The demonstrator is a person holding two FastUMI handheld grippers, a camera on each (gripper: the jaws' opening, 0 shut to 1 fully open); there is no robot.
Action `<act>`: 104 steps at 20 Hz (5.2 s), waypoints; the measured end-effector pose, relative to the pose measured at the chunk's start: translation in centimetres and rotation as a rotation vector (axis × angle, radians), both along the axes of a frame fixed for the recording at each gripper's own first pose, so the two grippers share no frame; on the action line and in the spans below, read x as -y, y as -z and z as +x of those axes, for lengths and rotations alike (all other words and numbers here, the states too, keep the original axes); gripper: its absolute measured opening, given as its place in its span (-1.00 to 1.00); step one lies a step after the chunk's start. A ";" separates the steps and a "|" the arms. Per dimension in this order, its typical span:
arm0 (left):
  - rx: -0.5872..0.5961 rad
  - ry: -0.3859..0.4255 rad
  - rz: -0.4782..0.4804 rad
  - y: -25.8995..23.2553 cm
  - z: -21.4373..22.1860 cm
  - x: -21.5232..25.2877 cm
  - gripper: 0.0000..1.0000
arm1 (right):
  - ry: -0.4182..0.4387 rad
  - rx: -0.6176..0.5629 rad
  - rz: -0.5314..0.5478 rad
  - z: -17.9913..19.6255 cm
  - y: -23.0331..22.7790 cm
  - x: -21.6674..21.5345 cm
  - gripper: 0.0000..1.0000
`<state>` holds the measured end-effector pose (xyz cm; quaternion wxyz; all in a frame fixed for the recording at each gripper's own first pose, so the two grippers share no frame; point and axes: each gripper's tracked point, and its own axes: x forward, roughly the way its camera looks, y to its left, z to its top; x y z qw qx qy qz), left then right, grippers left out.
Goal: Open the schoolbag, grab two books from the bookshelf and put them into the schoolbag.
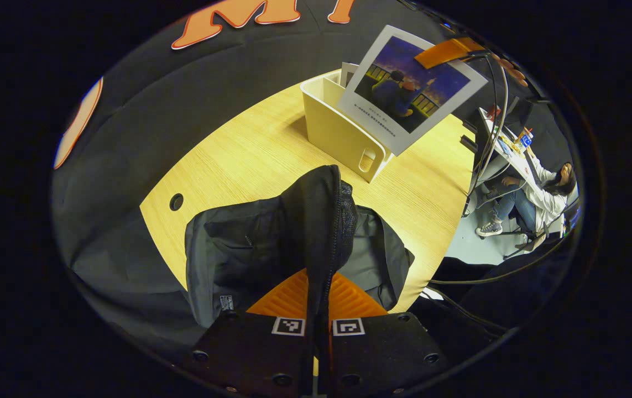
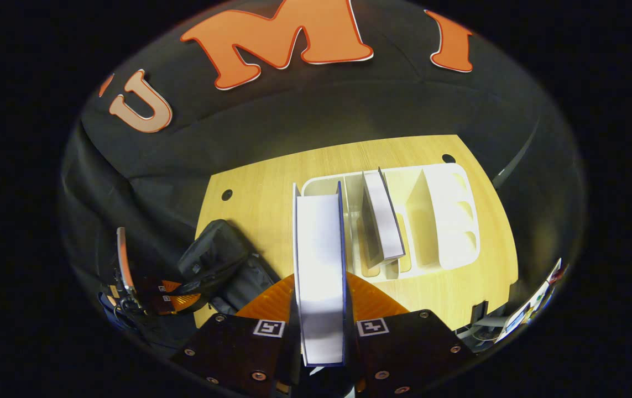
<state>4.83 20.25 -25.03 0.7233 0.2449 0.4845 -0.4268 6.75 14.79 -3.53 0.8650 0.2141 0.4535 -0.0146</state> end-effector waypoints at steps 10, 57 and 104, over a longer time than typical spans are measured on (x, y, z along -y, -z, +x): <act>-0.003 -0.023 -0.042 0.2 -0.3 0.2 -0.92 | 0.063 0.119 0.233 -4.3 -0.3 -2.0 -0.36; -0.029 -0.219 -0.241 -2.3 -0.5 2.1 -0.92 | 0.293 0.207 0.843 0.3 14.0 -24.0 -0.41; -0.024 -0.365 -0.180 -1.6 -0.6 2.0 -0.92 | -0.196 -0.040 -0.108 -2.6 6.7 1.8 0.97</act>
